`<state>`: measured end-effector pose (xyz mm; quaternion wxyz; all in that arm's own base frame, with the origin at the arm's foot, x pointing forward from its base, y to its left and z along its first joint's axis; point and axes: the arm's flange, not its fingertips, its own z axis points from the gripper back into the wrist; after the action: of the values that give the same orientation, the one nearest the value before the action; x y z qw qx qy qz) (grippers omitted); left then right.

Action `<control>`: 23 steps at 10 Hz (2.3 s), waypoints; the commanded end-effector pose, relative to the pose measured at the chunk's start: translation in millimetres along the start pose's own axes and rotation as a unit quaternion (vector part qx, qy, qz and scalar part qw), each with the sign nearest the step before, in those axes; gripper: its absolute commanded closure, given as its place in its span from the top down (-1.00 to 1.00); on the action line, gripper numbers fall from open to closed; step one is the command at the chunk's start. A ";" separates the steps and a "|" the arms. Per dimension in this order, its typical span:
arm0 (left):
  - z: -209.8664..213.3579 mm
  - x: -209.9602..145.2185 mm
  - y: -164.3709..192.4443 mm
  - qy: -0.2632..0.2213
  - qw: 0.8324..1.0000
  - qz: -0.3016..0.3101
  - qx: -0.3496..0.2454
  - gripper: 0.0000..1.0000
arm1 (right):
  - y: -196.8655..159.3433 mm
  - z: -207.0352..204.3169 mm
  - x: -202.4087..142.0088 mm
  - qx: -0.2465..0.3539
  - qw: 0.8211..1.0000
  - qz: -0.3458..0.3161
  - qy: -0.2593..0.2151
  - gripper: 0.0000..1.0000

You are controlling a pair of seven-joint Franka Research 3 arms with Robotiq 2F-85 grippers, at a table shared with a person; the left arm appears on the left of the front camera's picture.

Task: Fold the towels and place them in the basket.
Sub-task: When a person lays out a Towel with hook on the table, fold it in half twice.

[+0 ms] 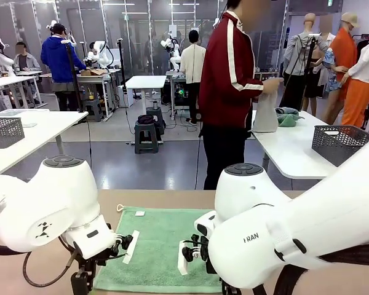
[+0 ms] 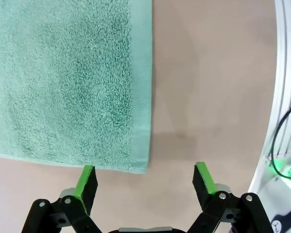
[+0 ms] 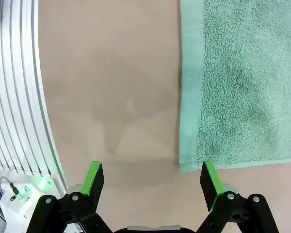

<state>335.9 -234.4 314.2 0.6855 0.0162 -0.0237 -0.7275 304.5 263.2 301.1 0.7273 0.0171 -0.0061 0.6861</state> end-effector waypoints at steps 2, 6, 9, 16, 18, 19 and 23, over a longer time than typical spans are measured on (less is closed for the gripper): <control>-19.2 -24.0 -30.2 -0.001 1.000 -0.017 0.015 1.00 | 7.3 -10.9 -6.3 -0.018 1.000 -0.004 0.002 1.00; -28.9 -28.6 -30.9 0.000 1.000 -0.018 0.016 1.00 | 5.5 -14.4 -6.1 -0.037 0.999 -0.012 0.004 1.00; -32.1 -31.8 -32.6 -0.001 1.000 -0.023 0.017 0.62 | 4.9 -19.0 -6.2 -0.040 0.999 -0.017 0.005 0.60; -28.9 -38.5 -32.0 0.005 0.999 -0.010 0.032 0.21 | 4.0 -20.0 -6.8 -0.065 0.998 -0.019 0.013 0.32; -27.6 -38.5 -31.2 0.006 0.999 -0.013 0.037 0.21 | 3.7 -19.8 -7.6 -0.067 0.997 -0.021 0.014 0.32; -27.2 -38.9 -31.4 0.007 0.999 -0.015 0.039 -0.17 | 3.7 -19.4 -7.6 -0.067 0.997 -0.023 0.013 0.27; -26.1 -41.9 -32.3 0.009 0.999 -0.017 0.037 -0.95 | 3.2 -17.9 -8.4 -0.065 0.997 -0.027 0.011 -0.52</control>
<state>353.1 -223.1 299.8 0.6770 0.0309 -0.0352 -0.7345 315.6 267.6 293.9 0.7383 -0.0295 -0.0374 0.6727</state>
